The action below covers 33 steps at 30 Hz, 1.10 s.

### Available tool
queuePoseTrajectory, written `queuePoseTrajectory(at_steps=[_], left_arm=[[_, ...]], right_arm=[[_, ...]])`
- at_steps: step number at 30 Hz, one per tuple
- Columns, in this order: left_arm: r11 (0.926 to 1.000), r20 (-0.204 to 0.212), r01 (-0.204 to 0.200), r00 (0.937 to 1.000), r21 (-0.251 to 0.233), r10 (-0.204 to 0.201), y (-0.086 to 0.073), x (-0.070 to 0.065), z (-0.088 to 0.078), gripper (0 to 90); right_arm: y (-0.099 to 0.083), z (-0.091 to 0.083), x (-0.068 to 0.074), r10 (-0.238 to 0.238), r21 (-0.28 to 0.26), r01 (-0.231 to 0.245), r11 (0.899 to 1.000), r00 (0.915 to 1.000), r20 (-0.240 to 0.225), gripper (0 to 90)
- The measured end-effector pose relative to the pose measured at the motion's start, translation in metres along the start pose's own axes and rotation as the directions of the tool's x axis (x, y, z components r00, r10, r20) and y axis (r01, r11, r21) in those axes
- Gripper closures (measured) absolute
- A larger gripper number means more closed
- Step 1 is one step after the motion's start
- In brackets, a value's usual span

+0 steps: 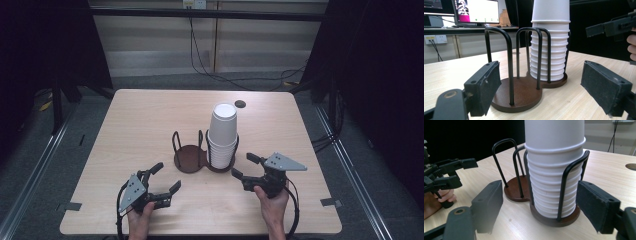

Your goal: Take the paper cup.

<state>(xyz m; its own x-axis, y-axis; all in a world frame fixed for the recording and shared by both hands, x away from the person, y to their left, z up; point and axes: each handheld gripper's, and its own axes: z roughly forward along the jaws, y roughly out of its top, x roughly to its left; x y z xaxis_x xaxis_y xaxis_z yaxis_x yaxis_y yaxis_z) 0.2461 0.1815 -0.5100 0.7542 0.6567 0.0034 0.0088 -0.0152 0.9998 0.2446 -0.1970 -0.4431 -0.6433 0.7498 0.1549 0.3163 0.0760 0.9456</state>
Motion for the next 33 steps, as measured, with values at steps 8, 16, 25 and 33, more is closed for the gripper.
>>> queuePoseTrajectory(at_steps=[8,16,25,33], left_arm=[[1.0000,0.000,0.001,1.0000,0.000,-0.001,0.000,0.000,0.000,15.8],[1.0000,0.001,0.001,1.0000,0.000,-0.001,0.000,0.000,0.000,15.8],[1.0000,0.000,0.000,1.0000,0.000,0.000,0.000,0.000,0.000,15.8],[1.0000,0.001,0.001,1.0000,0.000,-0.001,0.000,0.000,0.000,15.8]], right_arm=[[0.018,0.000,-0.004,0.004,-0.002,-0.004,1.000,0.9997,-0.026,17.2],[0.036,0.003,-0.007,0.000,0.004,0.000,1.000,0.9984,-0.057,16.4],[0.054,0.008,-0.007,-0.002,-0.009,0.001,1.000,0.9975,-0.071,21.5],[0.074,0.012,-0.010,-0.007,0.005,0.008,1.000,0.9976,-0.069,15.8]])
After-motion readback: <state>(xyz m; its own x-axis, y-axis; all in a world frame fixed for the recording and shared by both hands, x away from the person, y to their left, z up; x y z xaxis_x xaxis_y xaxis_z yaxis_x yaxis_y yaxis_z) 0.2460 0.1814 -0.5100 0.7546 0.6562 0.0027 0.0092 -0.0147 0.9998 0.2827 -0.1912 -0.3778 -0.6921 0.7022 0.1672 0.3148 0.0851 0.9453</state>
